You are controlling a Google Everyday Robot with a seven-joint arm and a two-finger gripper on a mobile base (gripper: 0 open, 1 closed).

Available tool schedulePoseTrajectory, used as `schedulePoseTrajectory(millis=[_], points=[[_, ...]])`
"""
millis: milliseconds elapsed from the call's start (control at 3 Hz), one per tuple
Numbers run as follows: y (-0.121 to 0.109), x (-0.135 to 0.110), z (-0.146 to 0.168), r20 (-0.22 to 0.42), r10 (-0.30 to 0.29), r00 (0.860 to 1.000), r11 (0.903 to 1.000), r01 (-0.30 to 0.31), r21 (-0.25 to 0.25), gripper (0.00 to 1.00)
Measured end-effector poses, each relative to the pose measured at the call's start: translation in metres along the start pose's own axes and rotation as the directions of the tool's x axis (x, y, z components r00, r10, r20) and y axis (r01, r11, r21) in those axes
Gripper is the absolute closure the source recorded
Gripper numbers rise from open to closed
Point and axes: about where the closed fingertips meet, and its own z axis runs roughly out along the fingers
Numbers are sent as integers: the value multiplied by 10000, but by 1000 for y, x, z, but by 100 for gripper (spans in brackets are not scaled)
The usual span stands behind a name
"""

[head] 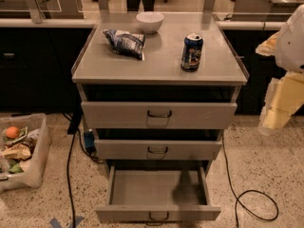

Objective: Close bottom drawer

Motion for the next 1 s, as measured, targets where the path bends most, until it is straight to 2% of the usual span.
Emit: schedulePoseTrajectory(millis=[333,1000], points=[[0,0,0,4,-24,10000,10000,24,90,0],[30,38,73,-326,-79,9994,9960,50,-889,0]])
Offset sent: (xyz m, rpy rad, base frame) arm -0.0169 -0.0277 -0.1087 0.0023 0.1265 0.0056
